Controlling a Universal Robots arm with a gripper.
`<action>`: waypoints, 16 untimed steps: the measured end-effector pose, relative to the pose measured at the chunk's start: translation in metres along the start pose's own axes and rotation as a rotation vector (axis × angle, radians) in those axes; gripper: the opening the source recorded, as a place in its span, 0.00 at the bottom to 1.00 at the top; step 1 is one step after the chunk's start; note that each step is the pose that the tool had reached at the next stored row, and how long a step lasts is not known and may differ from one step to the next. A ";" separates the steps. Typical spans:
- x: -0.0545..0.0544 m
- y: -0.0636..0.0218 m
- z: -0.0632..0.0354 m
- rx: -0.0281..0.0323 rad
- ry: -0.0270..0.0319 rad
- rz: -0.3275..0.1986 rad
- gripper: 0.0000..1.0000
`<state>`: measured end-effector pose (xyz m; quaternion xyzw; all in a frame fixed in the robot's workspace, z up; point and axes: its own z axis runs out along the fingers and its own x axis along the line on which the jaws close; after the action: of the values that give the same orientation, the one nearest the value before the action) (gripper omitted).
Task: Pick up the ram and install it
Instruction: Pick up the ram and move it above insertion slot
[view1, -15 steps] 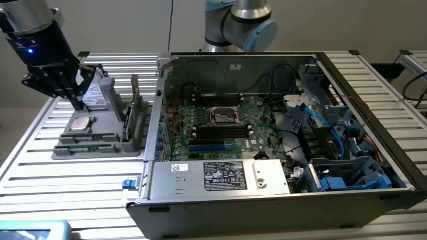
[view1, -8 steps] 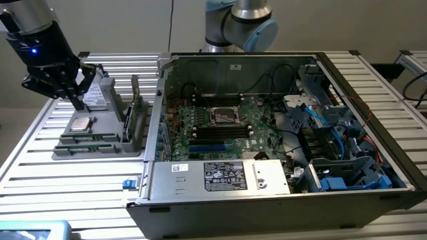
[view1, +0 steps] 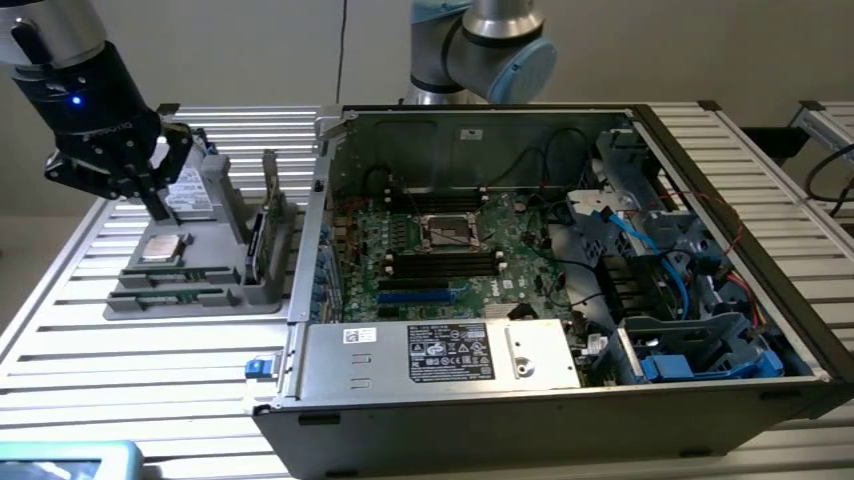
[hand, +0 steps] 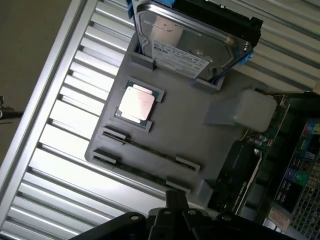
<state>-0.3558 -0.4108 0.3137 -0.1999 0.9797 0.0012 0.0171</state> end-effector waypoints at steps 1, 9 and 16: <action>0.000 0.0000 0.0000 -0.0014 -0.0006 -0.018 0.11; 0.000 0.0000 0.0000 -0.0260 -0.0103 -0.156 0.11; 0.000 0.0000 0.0000 -0.0383 -0.0153 -0.282 0.11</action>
<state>-0.3558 -0.4108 0.3137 -0.3357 0.9415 0.0190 0.0207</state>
